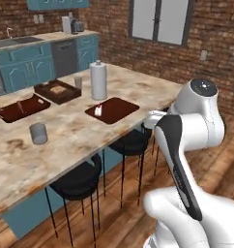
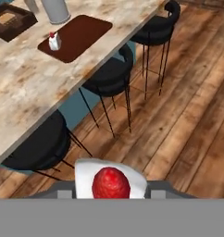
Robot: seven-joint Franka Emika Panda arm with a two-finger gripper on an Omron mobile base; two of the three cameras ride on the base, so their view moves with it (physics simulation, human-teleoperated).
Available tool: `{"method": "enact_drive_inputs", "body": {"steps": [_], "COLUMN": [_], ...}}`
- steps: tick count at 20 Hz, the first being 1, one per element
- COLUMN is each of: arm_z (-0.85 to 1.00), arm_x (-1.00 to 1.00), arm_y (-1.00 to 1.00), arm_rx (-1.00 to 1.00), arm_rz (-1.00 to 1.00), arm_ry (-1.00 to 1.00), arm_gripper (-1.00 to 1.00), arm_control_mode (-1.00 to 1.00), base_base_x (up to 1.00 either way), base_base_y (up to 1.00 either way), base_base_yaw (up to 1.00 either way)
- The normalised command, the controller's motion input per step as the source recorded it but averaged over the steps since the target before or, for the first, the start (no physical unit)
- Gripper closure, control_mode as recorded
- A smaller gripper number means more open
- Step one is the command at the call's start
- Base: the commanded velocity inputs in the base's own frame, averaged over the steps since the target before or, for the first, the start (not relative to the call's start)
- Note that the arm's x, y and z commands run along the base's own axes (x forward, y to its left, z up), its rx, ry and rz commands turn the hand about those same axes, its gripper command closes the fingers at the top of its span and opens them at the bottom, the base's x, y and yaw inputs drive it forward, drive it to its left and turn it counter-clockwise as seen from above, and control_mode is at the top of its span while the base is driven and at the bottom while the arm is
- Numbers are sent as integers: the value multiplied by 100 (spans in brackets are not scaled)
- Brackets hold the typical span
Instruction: Take the cakes from the fridge and place them on the empty tray on the dining counter.
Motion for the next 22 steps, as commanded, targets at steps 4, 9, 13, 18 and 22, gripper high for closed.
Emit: {"method": "enact_drive_inputs", "body": {"steps": [4, 9, 13, 18, 22], "arm_z": [0, 0, 0, 0, 0], "arm_x": [0, 0, 0, 0, 0], "arm_y": [0, 0, 0, 0, 0], "arm_rx": [0, 0, 0, 0, 0], "arm_rz": [0, 0, 0, 0, 0], "arm_ry": [0, 0, 0, 0, 0], "arm_gripper": [100, 100, 100, 100, 100], "arm_control_mode": [100, 100, 100, 100, 100], "base_base_x": [65, 61, 60, 73, 71], "base_base_y": [-86, -80, -72, -63, -65], "base_base_yaw": [48, 50, 54, 56, 51]}}
